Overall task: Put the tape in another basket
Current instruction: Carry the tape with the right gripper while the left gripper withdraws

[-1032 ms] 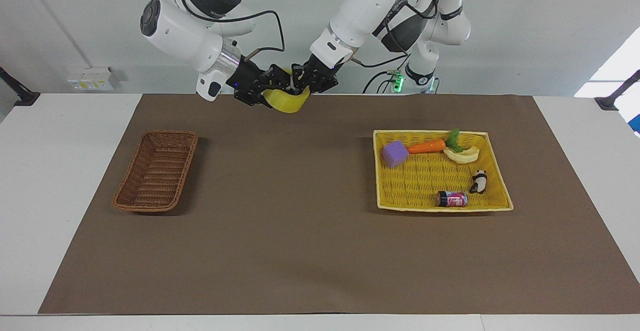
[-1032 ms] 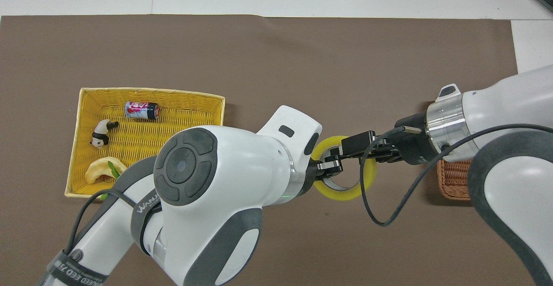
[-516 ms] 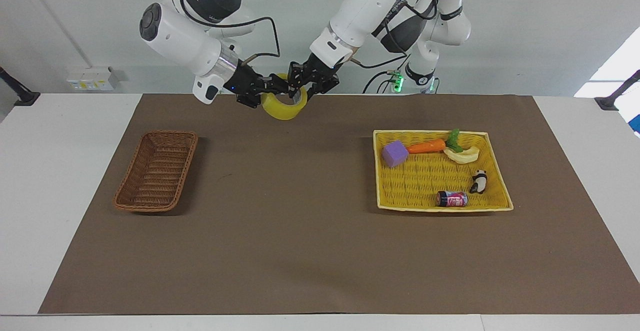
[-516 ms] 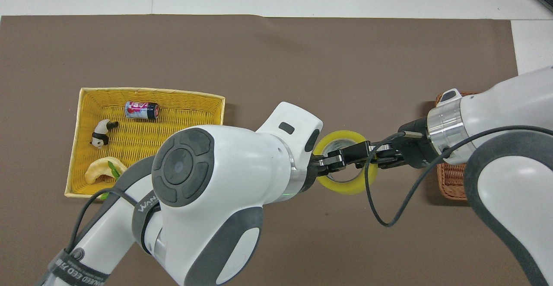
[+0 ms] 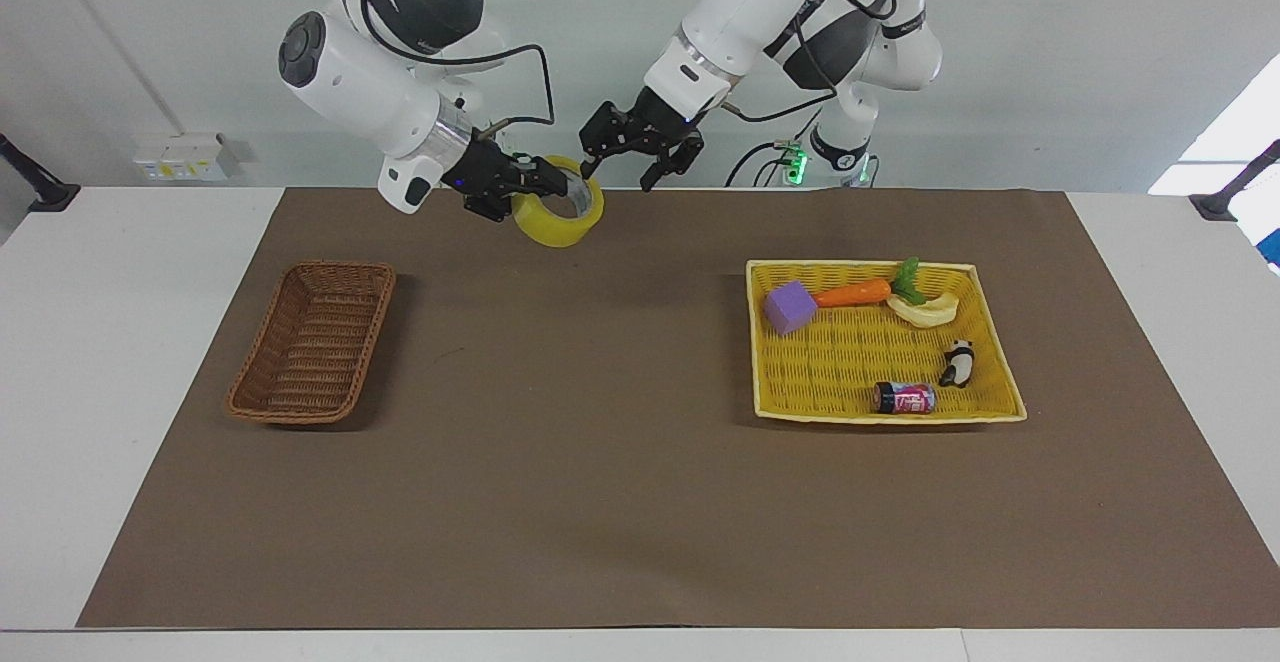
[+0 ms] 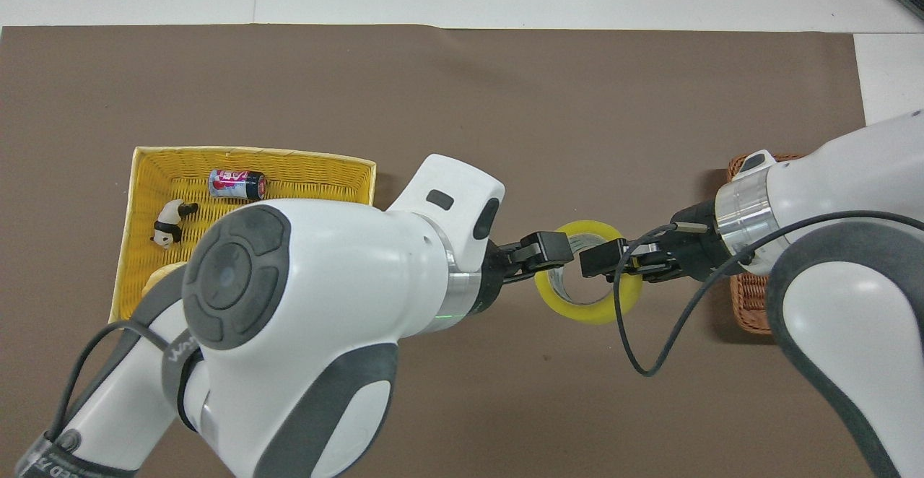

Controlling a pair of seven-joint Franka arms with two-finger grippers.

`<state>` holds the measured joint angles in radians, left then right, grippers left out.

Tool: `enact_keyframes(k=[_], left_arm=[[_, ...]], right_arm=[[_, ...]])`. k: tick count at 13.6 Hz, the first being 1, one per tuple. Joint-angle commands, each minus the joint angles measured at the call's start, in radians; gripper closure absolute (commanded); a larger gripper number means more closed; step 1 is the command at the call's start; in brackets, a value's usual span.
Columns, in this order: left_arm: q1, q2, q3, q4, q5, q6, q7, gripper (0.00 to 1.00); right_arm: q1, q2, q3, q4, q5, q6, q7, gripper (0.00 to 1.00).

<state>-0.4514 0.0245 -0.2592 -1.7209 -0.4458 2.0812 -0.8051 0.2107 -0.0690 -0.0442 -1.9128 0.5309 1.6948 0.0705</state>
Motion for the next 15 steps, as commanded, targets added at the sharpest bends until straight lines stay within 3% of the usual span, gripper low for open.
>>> enact_keyframes(k=[1,4,8,12,15], left_arm=[[0.092,-0.015,0.0,-0.008,-0.002,-0.091,-0.002,0.0],[0.226,-0.011,0.0,0.0,0.016,-0.161,0.017,0.0],[0.316,-0.005,0.001,0.006,0.208,-0.188,0.056,0.0],[0.431,-0.005,0.001,0.017,0.259,-0.216,0.255,0.0],[0.509,-0.006,0.001,0.044,0.311,-0.275,0.453,0.0]], right_arm=[[-0.072,-0.009,0.006,-0.011,-0.081,-0.001,-0.061,1.0],[-0.209,0.03,0.004,-0.034,-0.161,0.008,-0.238,1.0],[-0.373,0.141,0.006,-0.038,-0.224,0.153,-0.414,1.0],[-0.477,0.254,0.006,-0.032,-0.223,0.282,-0.549,1.0],[-0.517,0.276,0.006,-0.034,-0.223,0.286,-0.621,1.0]])
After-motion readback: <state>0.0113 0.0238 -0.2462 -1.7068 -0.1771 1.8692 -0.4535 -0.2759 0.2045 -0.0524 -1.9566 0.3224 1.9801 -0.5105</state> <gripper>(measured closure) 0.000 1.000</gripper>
